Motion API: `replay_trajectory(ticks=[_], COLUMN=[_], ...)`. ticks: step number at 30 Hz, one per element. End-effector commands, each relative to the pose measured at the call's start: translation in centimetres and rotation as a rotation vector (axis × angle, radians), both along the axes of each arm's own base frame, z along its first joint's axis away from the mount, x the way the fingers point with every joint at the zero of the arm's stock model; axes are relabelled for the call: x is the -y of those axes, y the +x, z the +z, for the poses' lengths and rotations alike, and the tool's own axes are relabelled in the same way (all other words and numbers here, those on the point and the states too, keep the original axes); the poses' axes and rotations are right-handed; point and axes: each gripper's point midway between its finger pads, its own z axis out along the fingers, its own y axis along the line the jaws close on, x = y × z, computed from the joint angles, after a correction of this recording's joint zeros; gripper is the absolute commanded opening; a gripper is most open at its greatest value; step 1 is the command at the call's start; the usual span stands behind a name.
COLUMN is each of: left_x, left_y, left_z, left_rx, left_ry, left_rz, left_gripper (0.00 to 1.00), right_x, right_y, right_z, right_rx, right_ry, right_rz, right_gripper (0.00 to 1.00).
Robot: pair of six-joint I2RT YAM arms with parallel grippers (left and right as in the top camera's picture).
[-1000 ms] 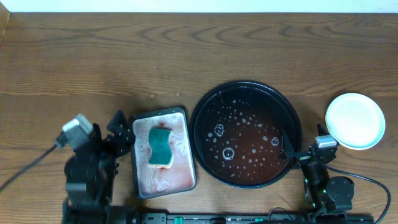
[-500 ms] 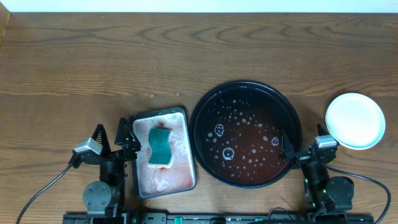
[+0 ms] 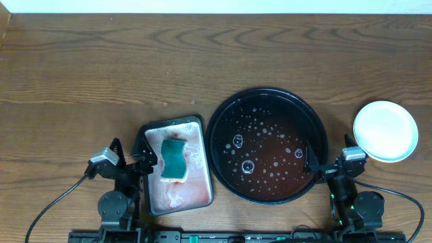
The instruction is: Clean dirty plates on tray and stack at the side
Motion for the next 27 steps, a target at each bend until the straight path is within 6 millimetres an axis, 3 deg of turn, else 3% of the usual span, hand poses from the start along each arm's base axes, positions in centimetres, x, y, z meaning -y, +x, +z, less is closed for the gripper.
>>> replay_trajectory(ticks=[1,4,27], left_x=[0.2,0.2,0.2], left_y=[-0.1,-0.3,-0.3], left_z=[-1.4,-3.2,-3.3], left_rx=[-0.055,-0.131,-0.136], left_ry=[0.01,0.014,0.013], left_rz=[-0.009,-0.011,-0.01], left_gripper=[0.81,0.81,0.81], right_x=[0.2,0.2,0.2], right_y=[0.0,0.0,0.0], right_z=[-0.1,-0.1,-0.1], right_rx=[-0.002,-0.002,-0.002], right_ry=[-0.012,-0.012,-0.012], right_rz=[-0.01,-0.01,-0.01], right_gripper=[0.99,0.99,0.99])
